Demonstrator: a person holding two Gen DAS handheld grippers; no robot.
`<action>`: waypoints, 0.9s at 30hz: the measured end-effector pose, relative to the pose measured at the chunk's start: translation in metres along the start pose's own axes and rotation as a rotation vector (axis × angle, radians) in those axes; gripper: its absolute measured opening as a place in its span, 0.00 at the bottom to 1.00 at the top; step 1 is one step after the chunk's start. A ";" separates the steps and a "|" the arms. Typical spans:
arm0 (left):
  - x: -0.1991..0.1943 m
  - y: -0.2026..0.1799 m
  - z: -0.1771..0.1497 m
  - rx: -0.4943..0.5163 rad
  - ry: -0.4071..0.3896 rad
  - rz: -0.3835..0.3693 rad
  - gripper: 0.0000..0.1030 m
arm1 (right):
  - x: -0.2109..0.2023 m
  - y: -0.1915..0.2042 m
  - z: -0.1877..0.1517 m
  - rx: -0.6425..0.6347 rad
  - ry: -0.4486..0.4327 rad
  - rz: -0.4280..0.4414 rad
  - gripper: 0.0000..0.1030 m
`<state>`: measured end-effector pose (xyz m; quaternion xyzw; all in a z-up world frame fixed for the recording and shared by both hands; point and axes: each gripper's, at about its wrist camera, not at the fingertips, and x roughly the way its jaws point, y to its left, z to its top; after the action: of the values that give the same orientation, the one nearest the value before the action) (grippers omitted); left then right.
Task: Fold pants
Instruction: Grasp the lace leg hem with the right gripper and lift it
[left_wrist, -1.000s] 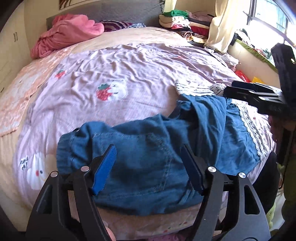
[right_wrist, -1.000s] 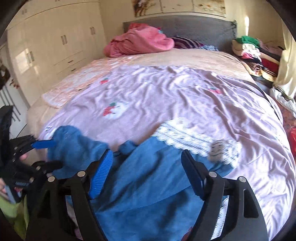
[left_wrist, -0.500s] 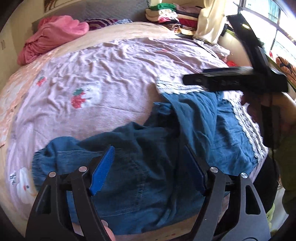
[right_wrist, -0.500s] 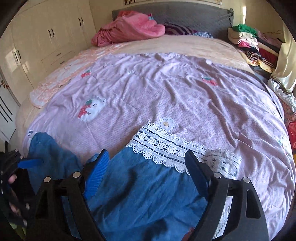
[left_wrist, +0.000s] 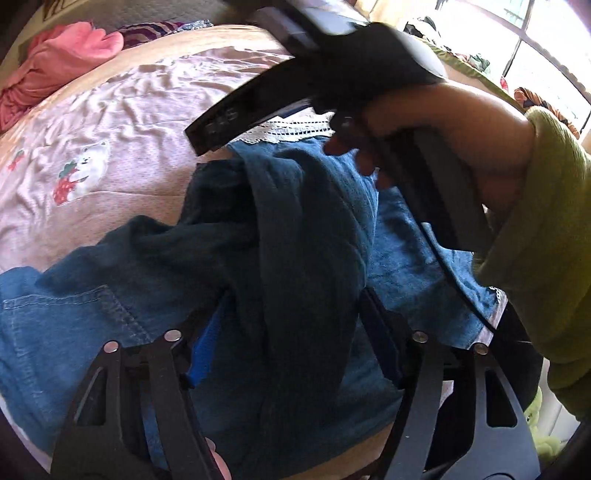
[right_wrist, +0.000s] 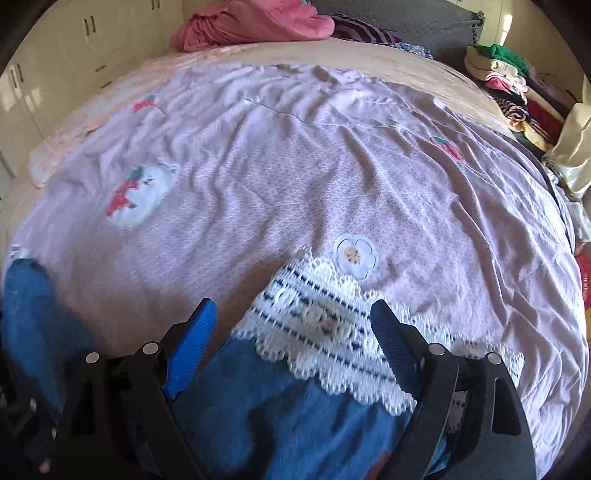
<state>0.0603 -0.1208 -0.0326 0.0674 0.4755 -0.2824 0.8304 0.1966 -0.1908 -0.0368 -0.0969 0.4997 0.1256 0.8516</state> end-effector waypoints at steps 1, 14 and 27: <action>0.002 0.001 0.001 -0.005 0.000 -0.001 0.53 | 0.005 0.000 0.001 -0.005 0.010 -0.017 0.81; 0.006 0.013 0.008 -0.039 -0.005 0.012 0.23 | -0.019 -0.001 -0.006 -0.066 -0.087 -0.022 0.10; -0.009 -0.002 0.005 -0.007 -0.026 0.001 0.22 | -0.103 -0.020 -0.038 0.052 -0.244 0.068 0.10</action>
<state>0.0592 -0.1205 -0.0219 0.0612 0.4655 -0.2812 0.8370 0.1227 -0.2326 0.0362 -0.0417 0.3983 0.1521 0.9036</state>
